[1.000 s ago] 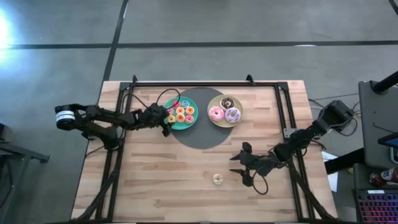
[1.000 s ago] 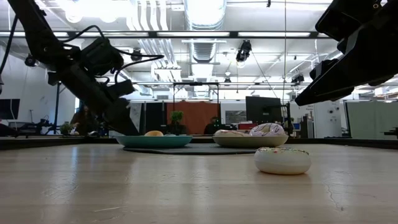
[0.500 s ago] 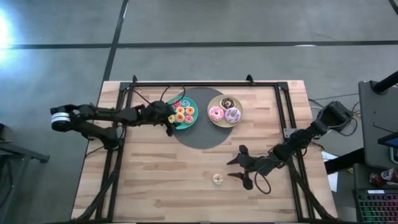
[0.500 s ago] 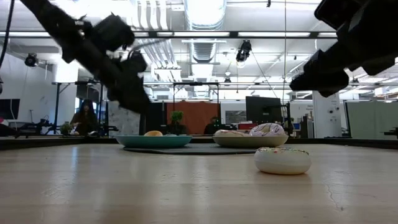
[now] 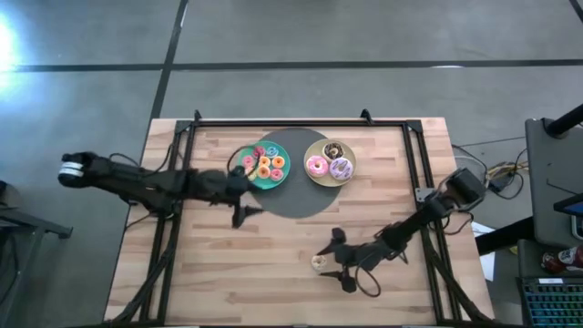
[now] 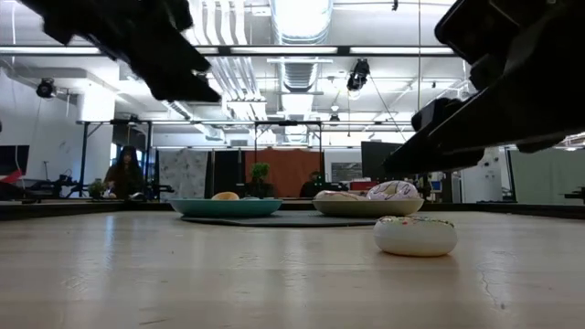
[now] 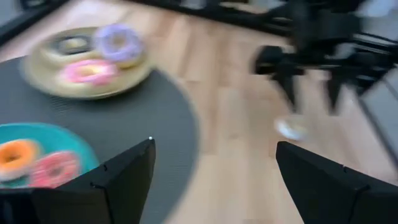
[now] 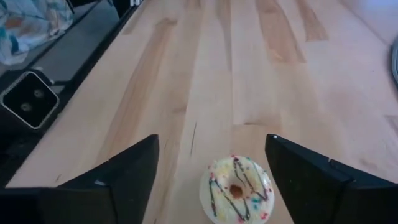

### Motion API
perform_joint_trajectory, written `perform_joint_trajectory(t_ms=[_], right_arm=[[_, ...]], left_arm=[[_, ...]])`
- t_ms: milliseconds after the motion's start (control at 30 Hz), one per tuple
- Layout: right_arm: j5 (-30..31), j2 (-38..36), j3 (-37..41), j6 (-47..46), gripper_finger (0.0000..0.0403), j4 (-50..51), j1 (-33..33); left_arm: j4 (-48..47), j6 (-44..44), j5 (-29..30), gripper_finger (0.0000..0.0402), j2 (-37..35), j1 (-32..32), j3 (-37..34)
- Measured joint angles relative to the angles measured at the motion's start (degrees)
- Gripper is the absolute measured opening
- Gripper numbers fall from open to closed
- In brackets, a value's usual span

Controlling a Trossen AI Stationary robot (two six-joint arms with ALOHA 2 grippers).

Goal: Pick & Place donuts
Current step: Put the small white donut on the green plate

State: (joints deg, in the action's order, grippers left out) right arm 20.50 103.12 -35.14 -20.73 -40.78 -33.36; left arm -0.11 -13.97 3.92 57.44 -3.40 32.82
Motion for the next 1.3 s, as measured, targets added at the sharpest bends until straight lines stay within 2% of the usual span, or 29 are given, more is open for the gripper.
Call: perform_joint_trajectory(t_ms=[67, 200, 367, 733, 1300], right_arm=[[0.01, 1.35, -0.95, 0.15, 0.0297, 0.12, 0.16], [0.06, 3.47, -1.95, 0.15, 0.0315, 0.19, 0.36], [0.01, 5.33, -3.16, -1.82, 0.0322, 3.59, 0.76], [0.49, 8.52, -4.63, -3.39, 0.0317, 5.53, 1.03], [0.60, 7.36, -4.65, -1.95, 0.0255, 7.71, 1.18]], left_arm=[[-0.20, -0.77, 1.57, 0.0309, -1.24, -3.86, -0.58], [-0.30, -1.41, 8.28, 0.0309, -3.05, -10.28, -1.19], [-0.44, -2.14, 13.93, 0.0309, -4.22, -14.62, -1.25], [-0.82, -2.67, 15.87, 0.0309, -4.21, -15.32, -1.25], [-1.03, -2.69, 15.73, 0.0307, -4.21, -15.30, -1.25]])
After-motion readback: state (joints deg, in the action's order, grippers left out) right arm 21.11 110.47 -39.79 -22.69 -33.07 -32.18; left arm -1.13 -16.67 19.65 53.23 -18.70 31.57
